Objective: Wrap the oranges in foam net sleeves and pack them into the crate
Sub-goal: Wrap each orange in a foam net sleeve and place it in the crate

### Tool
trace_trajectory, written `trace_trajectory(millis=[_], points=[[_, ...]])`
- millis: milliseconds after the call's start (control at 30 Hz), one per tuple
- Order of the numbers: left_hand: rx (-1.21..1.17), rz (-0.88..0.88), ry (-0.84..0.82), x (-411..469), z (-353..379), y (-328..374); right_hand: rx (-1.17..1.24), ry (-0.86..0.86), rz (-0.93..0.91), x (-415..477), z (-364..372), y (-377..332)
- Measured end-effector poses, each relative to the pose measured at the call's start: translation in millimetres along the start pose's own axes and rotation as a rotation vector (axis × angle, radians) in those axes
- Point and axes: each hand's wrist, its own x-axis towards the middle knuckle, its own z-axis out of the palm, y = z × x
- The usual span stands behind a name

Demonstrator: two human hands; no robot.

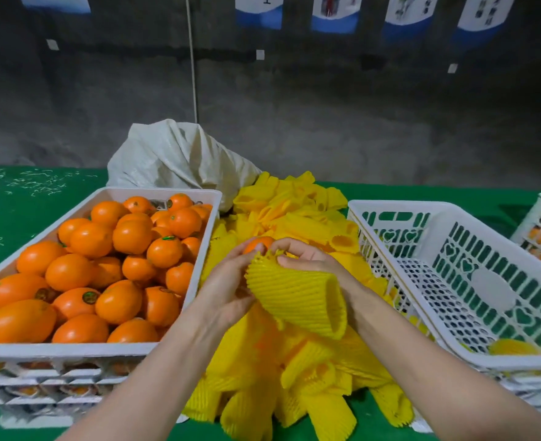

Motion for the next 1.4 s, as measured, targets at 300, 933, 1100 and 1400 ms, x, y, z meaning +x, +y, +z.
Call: trace_trajectory(millis=[300,933,1100,1400], points=[[0.106,0.017,-0.171,-2,34,-41,-0.65,0.562,-0.452,-20,-36,12],[0.059,0.031,0.056,-2,55,-59,-0.327,0.731,-0.35,-9,-45,15],[-0.107,0.0,0.003,-6,58,-50,-0.248,0.687,-0.313,-7,-43,20],[-0.064,-0.012,0.047,-4,58,-46,-0.187,0.623,-0.183,-11,-35,32]])
